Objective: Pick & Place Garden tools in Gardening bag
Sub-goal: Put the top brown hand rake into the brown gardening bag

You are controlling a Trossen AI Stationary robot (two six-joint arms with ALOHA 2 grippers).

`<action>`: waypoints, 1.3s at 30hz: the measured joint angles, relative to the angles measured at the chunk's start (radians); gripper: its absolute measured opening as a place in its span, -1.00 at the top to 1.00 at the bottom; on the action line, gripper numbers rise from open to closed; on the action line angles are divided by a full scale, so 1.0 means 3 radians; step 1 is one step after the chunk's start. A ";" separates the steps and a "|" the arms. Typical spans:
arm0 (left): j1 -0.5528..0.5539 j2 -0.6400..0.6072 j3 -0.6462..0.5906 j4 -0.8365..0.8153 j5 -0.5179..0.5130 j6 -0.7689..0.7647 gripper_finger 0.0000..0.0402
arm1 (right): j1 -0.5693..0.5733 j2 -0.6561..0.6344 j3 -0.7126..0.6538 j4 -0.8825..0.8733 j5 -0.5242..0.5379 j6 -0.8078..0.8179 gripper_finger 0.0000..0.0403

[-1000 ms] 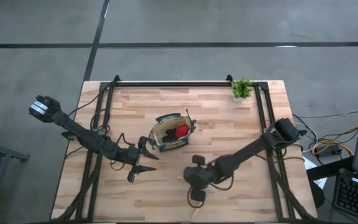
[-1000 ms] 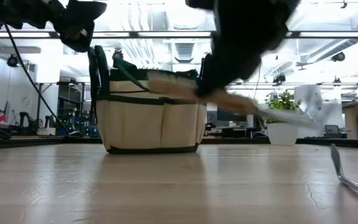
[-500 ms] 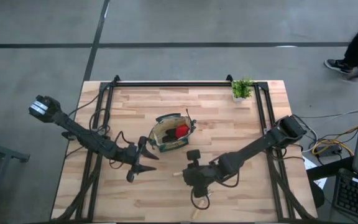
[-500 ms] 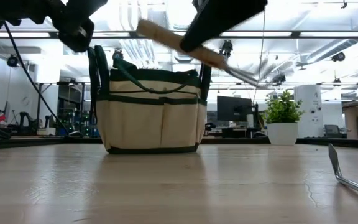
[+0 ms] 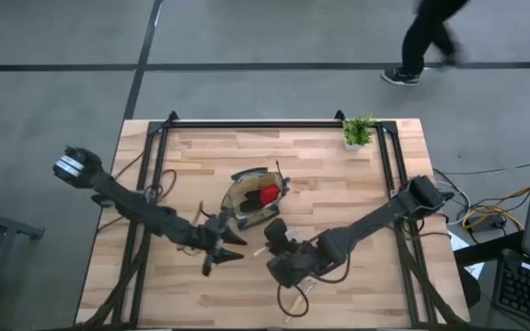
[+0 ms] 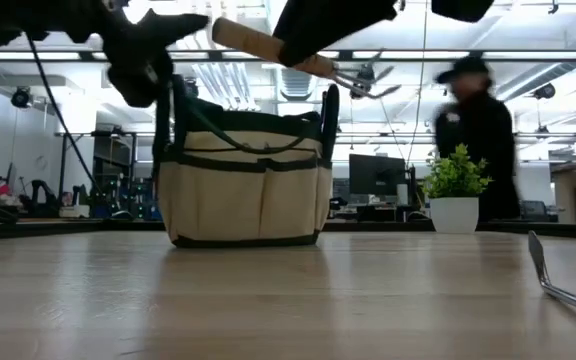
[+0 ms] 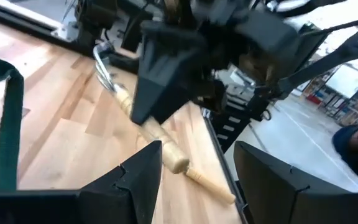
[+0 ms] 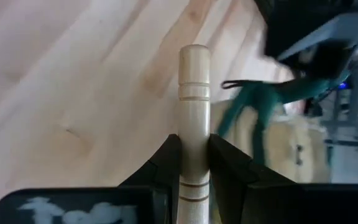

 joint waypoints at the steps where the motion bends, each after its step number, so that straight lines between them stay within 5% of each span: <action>1: 0.0004 0.0082 0.0063 -0.0015 -0.0003 0.0000 -0.02 | 0.0010 0.0038 0.0062 -0.0030 0.0036 -0.0078 0.71; 7: 0.0010 0.0337 0.0393 -0.0150 0.0012 0.0069 -0.02 | 0.0183 0.0221 0.0345 -0.0378 0.0554 -0.0425 0.71; 15: 0.0014 -0.0051 0.0454 -0.0770 -0.0387 0.0169 -0.02 | 0.0213 0.0235 0.0397 -0.0470 0.0768 -0.0397 0.71; 21: -0.0048 -0.0570 0.0464 -0.0777 0.0039 0.0144 -0.02 | 0.0223 0.0235 0.0397 -0.0432 0.0881 -0.0972 0.71; 26: -0.0132 -0.0848 0.0466 -0.0950 0.0062 0.0128 -0.02 | 0.0225 0.0233 0.0397 -0.0298 0.1182 -0.1450 0.71; 39: -0.0120 -0.0723 0.0465 -0.1173 -0.0010 -0.0202 -0.02 | 0.0247 0.0239 0.0397 0.0685 0.1466 -0.3023 0.71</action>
